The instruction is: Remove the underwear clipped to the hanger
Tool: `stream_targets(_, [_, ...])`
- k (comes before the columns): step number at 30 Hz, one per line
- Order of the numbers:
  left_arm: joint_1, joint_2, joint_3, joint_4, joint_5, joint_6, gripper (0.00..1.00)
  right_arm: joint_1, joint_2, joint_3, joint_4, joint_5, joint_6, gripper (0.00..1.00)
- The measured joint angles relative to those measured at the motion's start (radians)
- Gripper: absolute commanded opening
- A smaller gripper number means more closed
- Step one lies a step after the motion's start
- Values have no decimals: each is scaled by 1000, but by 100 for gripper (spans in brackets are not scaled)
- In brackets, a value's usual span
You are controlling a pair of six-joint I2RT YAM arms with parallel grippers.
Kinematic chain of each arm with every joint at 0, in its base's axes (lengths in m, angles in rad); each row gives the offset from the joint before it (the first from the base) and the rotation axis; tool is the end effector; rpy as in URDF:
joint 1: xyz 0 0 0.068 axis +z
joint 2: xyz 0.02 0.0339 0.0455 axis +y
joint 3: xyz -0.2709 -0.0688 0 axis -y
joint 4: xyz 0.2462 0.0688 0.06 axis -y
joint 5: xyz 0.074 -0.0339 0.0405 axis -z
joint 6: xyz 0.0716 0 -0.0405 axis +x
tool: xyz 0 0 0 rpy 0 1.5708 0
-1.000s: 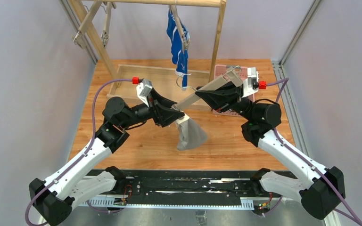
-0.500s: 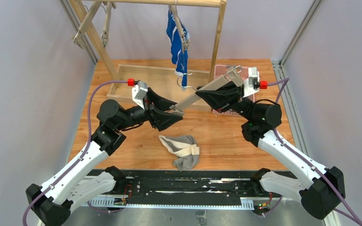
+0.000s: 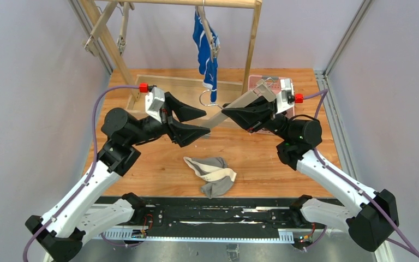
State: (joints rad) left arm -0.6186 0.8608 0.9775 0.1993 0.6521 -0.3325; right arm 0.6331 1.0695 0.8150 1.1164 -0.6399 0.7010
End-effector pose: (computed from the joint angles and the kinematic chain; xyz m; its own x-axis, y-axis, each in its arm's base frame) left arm 0.1421 -0.1545 0.4479 -0.0645 -0.2725 -0.9600 0.9625 0.2371 -0.1320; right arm 0.1591 0.1698 0.4469 -0.0406 0.6120 -0.7898 -0.9969 0.0288 0.0735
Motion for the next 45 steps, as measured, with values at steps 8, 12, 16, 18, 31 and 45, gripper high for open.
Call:
stream_targets(8, [0,93,15,-48,49,16,59,38,17,29,-37,-11,-22,1])
stream_targets(12, [0,86,15,-55,65,21,38,42,19,29,-40,-12,-29,0])
stream_targets(16, [0,74,14,-56,74,25,0,50,25,29,-44,-11,-33,1])
stream_targets(18, [-2,68,13,-55,87,35,0,51,26,29,-48,-9,-24,1])
stream_targets(31, [-5,27,26,-138,40,23,0,56,22,29,-85,6,-52,69])
stream_targets(45, [-5,-204,227,-820,-429,180,0,166,-96,25,-753,143,-470,73])
